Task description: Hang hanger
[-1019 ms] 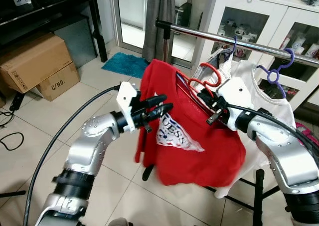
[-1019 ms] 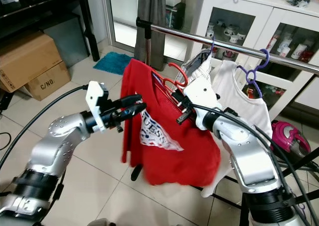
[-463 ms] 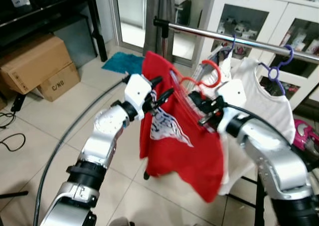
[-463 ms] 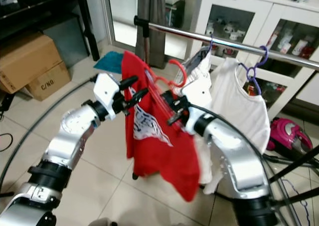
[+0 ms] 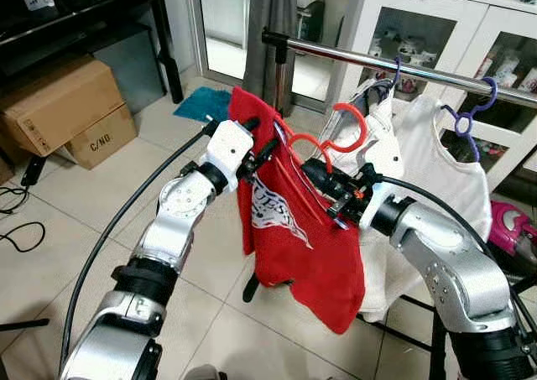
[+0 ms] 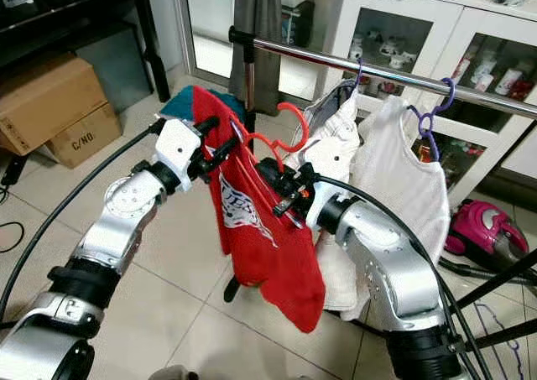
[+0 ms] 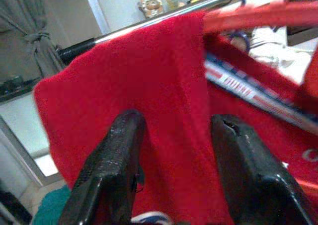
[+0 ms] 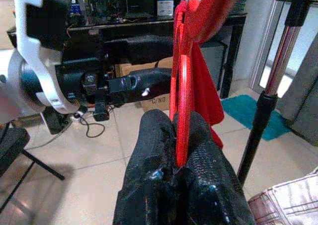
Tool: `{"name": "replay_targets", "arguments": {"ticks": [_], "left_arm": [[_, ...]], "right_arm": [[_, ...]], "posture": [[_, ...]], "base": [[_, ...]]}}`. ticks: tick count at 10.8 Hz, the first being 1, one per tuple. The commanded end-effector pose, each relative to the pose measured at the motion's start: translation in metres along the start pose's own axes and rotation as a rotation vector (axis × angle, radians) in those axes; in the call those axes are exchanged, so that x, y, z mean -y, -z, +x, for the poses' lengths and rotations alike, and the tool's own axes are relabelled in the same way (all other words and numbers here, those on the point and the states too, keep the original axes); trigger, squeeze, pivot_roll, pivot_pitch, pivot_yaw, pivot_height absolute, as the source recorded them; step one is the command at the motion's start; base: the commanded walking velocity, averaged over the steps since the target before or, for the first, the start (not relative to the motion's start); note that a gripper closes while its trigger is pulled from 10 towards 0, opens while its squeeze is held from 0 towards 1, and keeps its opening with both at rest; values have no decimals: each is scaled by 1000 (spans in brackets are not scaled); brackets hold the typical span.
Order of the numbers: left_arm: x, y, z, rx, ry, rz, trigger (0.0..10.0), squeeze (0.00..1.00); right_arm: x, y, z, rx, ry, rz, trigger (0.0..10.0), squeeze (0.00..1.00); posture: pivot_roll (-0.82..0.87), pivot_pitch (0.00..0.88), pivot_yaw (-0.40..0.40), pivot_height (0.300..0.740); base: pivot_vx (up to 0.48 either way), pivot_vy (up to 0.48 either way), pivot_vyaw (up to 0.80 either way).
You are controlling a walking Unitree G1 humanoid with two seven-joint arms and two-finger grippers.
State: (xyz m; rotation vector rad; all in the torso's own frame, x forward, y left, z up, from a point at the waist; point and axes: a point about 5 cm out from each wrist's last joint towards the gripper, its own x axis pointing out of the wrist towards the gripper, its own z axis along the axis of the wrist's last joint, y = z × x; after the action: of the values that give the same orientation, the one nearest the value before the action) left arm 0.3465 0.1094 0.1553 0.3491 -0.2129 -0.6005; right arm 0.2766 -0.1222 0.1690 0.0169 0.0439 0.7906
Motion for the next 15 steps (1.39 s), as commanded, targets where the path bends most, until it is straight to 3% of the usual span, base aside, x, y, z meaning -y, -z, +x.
{"name": "replay_targets", "arguments": {"ticks": [1,2,3,4,8,15], "left_arm": [[-7,-5,5,16,-23,19,10000,0],[-8,-4,5,17,-26,17,10000,0],[-7,-5,8,32,-20,-1,3765,0],[-6,-5,10,41,-9,-13,0,0],[-5,-5,16,48,18,-31,0,0],[-13,-2,14,50,5,-57,0,0]], "right_arm": [[4,-15,1,72,-3,-16,0,0],[4,-15,1,73,-4,-16,0,0],[5,-16,1,76,-6,-17,0,0],[6,-17,1,80,-10,-18,0,0],[5,-19,1,87,-22,-20,0,0],[9,-18,-6,76,4,-34,0,0]], "posture": [[14,0,-22,740],[12,0,-21,740],[10,0,-18,740],[8,0,-15,740],[3,0,-8,740],[-9,0,4,740]], "base": [[0,0,0],[0,0,0],[0,0,0],[0,0,0],[0,0,0],[0,0,0]]}}
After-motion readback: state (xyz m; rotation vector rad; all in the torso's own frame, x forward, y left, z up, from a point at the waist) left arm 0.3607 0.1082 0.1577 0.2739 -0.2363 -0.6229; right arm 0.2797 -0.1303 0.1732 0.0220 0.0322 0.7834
